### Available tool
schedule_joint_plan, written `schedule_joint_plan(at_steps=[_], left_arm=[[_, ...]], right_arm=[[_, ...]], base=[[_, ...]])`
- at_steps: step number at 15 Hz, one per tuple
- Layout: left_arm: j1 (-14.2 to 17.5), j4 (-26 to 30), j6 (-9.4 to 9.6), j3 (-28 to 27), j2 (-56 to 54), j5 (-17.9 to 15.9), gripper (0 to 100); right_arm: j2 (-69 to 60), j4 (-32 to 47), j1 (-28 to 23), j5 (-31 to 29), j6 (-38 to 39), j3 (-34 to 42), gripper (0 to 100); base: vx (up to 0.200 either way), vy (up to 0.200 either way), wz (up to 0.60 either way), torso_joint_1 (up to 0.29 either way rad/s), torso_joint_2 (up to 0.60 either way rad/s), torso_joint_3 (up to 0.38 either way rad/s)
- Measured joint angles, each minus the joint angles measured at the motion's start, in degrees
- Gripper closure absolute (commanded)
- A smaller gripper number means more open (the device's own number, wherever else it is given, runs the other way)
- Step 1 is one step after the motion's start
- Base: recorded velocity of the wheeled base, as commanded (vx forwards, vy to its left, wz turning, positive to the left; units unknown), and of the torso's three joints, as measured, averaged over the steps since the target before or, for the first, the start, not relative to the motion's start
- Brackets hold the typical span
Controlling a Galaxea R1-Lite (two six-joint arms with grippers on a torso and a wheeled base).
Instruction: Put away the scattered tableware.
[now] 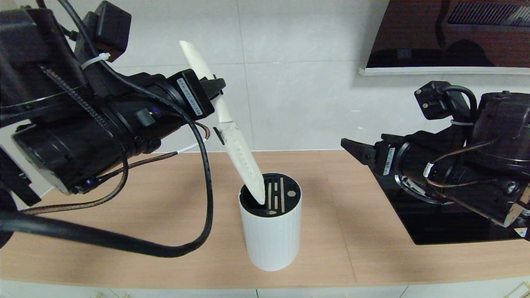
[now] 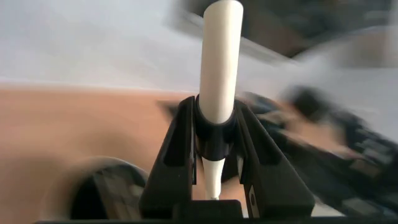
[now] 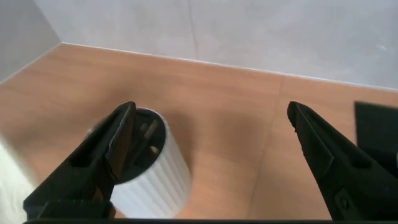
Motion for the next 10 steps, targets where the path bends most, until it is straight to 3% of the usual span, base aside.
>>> schedule_joint_plan(at_steps=[1, 2, 4, 5, 6, 7, 10], left_arm=[[-0.7, 0.2, 1.39, -0.1, 0.1, 1.9, 100], [-1.5, 0.2, 1.62, -0.1, 0.3, 3.0, 100], [-4.0, 0.0, 2.33, -0.4, 1.1, 10.9, 100], [-5.0, -0.5, 3.63, -0.7, 1.6, 14.3, 100], [-6.0, -2.2, 6.84, -1.1, 2.7, 21.5, 100], [-6.7, -5.1, 10.13, -1.3, 3.9, 25.6, 100], [-9.2, -14.2, 16.97, 0.9, 7.1, 28.3, 100]], right_arm=[[0.4, -0.1, -0.1, 0.0, 0.0, 0.3, 0], [0.7, -0.3, -0.3, 0.0, 0.0, 0.5, 0], [1.3, -0.4, -0.6, -0.1, 0.0, 0.7, 0], [1.5, -0.4, -0.5, 0.0, 0.0, 1.0, 0], [1.6, -0.4, -0.5, 0.0, 0.0, 1.2, 0], [1.7, -0.4, -0.5, 0.0, 0.0, 1.3, 0], [1.9, -0.4, -0.5, 0.0, 0.0, 1.5, 0]], base=[[0.0, 0.0, 0.0, 0.0, 0.0, 0.0], [0.0, 0.0, 0.0, 0.0, 0.0, 0.0], [0.0, 0.0, 0.0, 0.0, 0.0, 0.0], [0.0, 0.0, 0.0, 0.0, 0.0, 0.0], [0.0, 0.0, 0.0, 0.0, 0.0, 0.0], [0.0, 0.0, 0.0, 0.0, 0.0, 0.0], [0.0, 0.0, 0.0, 0.0, 0.0, 0.0]])
